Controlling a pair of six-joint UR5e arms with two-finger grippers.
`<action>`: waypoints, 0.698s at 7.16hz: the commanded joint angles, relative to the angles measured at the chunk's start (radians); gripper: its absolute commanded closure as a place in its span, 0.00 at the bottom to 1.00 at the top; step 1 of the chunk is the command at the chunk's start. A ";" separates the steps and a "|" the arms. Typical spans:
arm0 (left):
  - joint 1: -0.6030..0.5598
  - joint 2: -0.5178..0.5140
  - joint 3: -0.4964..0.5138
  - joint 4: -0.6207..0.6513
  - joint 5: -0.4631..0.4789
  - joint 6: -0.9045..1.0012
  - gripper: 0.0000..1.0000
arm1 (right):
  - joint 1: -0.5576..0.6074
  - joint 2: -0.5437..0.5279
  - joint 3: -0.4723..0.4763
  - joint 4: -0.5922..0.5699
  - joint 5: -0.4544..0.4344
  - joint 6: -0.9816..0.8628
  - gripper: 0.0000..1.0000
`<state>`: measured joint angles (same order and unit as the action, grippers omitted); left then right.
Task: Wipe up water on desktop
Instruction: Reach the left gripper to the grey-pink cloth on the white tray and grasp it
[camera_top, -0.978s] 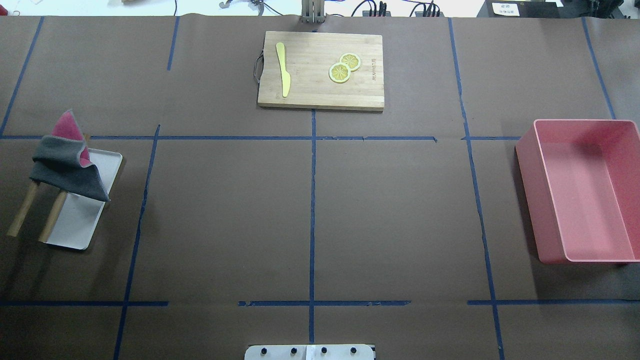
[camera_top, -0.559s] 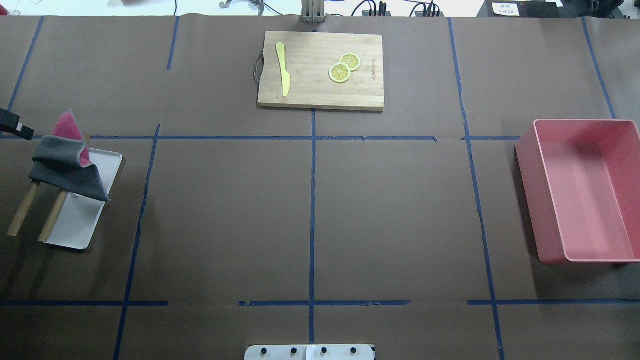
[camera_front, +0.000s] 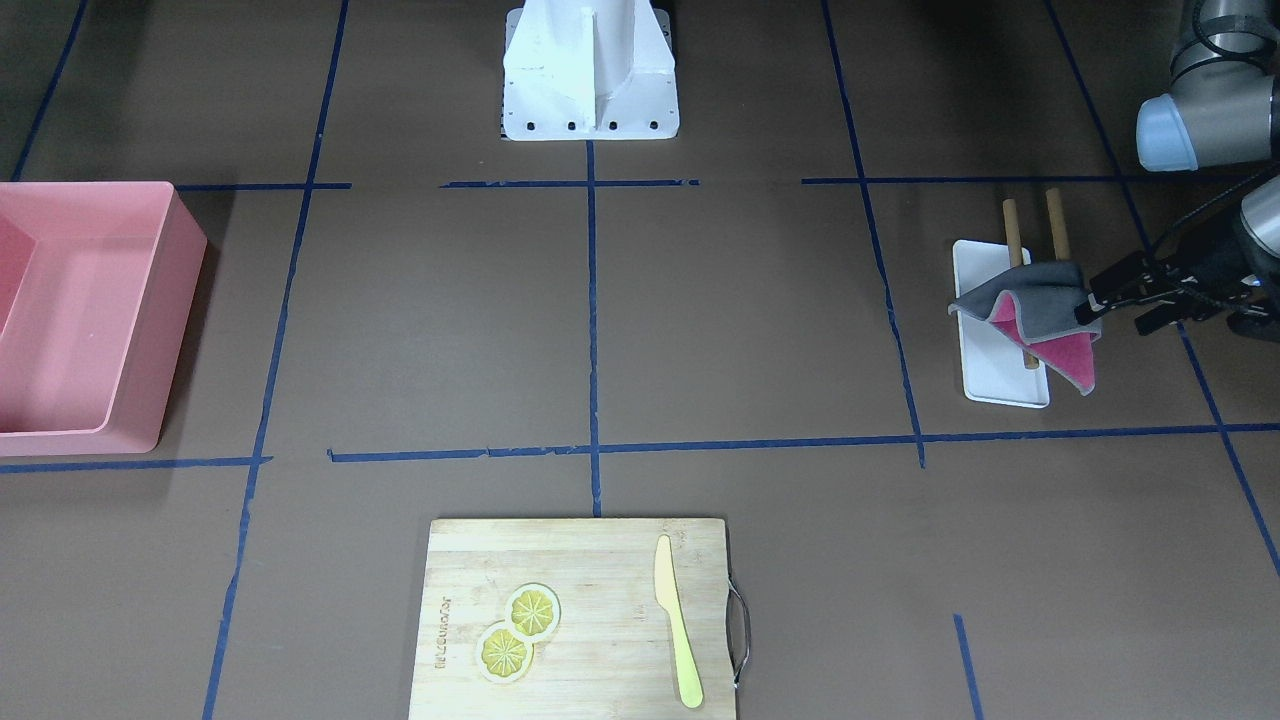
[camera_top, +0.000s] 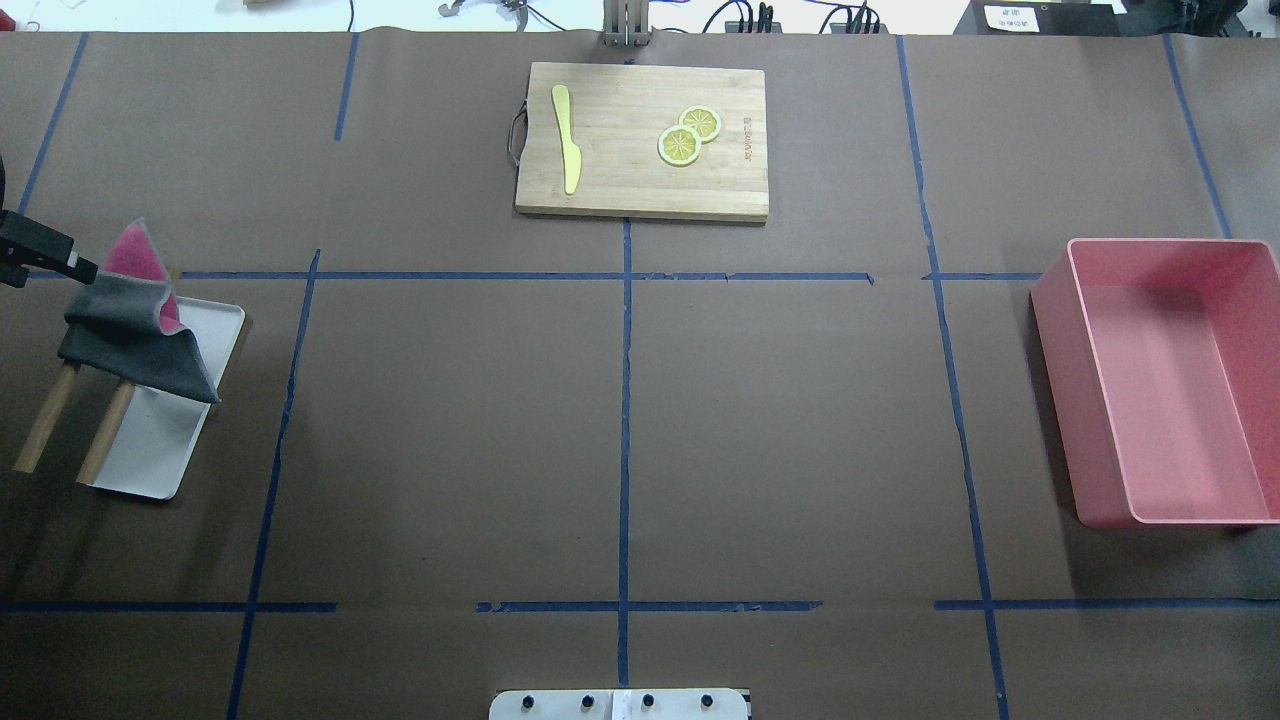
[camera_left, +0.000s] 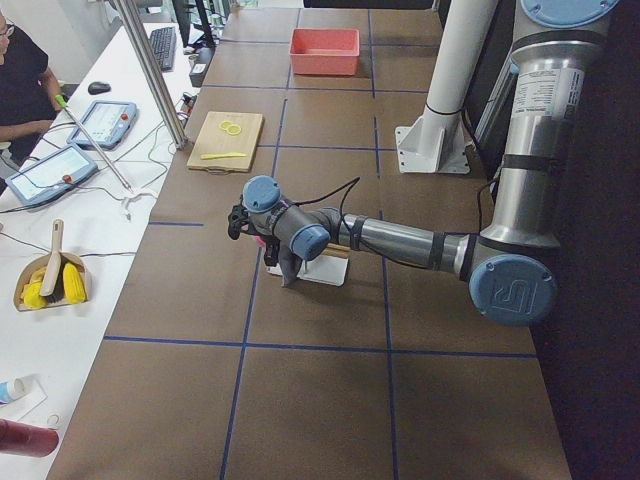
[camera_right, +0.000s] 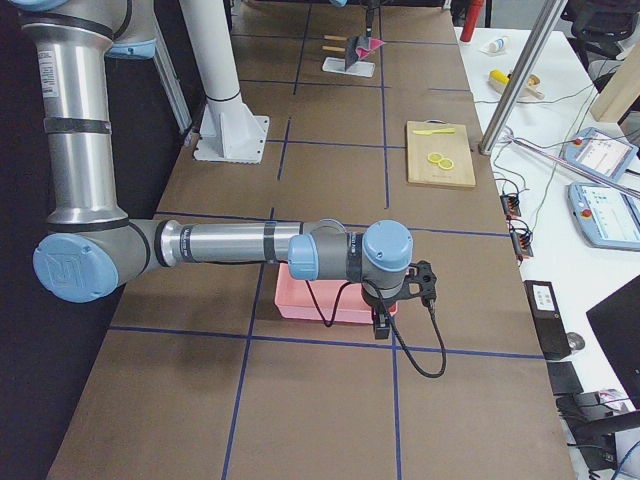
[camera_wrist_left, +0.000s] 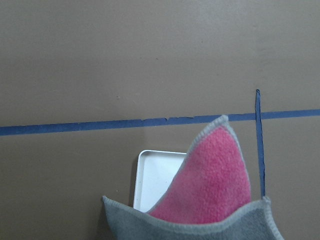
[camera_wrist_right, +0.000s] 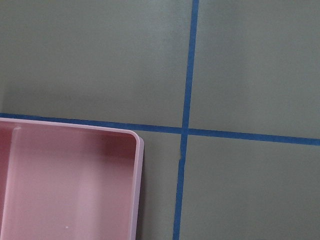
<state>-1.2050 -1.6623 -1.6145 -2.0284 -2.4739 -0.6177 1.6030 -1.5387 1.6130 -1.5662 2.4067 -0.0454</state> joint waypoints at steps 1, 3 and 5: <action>0.002 -0.005 0.002 -0.001 -0.008 -0.002 0.27 | 0.000 0.005 -0.001 0.000 -0.001 -0.001 0.00; 0.002 -0.007 0.001 0.000 -0.010 -0.004 0.32 | 0.000 0.005 -0.002 0.000 -0.001 -0.001 0.00; 0.002 -0.011 0.001 0.001 -0.011 -0.002 0.32 | 0.000 0.006 -0.005 0.000 -0.001 -0.004 0.00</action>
<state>-1.2020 -1.6707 -1.6144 -2.0281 -2.4838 -0.6202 1.6030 -1.5331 1.6100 -1.5662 2.4053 -0.0474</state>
